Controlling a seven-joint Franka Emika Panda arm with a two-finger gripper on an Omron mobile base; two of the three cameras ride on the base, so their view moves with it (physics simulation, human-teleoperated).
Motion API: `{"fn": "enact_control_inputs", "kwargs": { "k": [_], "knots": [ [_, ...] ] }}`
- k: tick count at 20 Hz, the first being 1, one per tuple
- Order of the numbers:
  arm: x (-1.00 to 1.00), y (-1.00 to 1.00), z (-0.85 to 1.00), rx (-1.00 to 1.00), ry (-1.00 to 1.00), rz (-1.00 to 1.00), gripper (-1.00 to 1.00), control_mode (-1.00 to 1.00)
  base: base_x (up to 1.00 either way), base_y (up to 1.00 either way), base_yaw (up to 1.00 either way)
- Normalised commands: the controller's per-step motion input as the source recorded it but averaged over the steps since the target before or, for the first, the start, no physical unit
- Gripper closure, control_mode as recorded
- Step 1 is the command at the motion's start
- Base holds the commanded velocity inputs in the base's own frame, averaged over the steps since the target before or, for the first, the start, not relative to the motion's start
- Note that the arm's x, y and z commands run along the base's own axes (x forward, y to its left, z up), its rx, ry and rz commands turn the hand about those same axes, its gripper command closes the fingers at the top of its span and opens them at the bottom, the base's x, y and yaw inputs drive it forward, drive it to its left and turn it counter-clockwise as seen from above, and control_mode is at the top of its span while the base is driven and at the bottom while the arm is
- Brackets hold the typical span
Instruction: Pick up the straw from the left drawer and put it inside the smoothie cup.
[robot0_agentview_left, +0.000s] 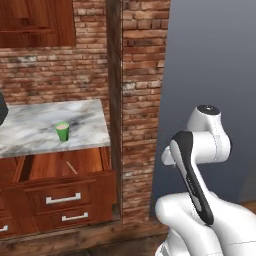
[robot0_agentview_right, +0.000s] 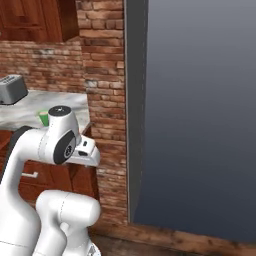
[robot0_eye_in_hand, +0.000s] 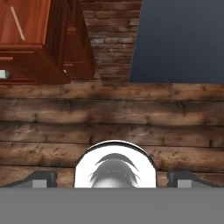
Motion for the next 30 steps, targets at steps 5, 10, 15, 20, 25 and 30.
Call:
{"fn": "enact_control_inputs", "kwargs": {
  "k": [5,10,15,20,25,30],
  "knots": [
    [0.00,0.00,0.00,0.00,0.00,0.00,-1.00,1.00,-0.03,0.74,0.00],
    [0.00,0.00,0.00,0.00,0.00,0.00,-1.00,1.00,0.00,0.85,0.00],
    [0.00,0.00,0.00,0.00,0.00,0.00,-1.00,1.00,0.13,0.78,0.00],
    [0.00,0.00,0.00,0.00,0.00,0.00,-1.00,1.00,0.30,0.55,0.00],
    [0.00,0.00,0.00,0.00,0.00,0.00,-1.00,1.00,0.39,0.45,-0.01],
    [0.00,0.00,0.00,0.00,0.00,0.00,-1.00,1.00,0.39,0.09,0.00]
  ]
}}
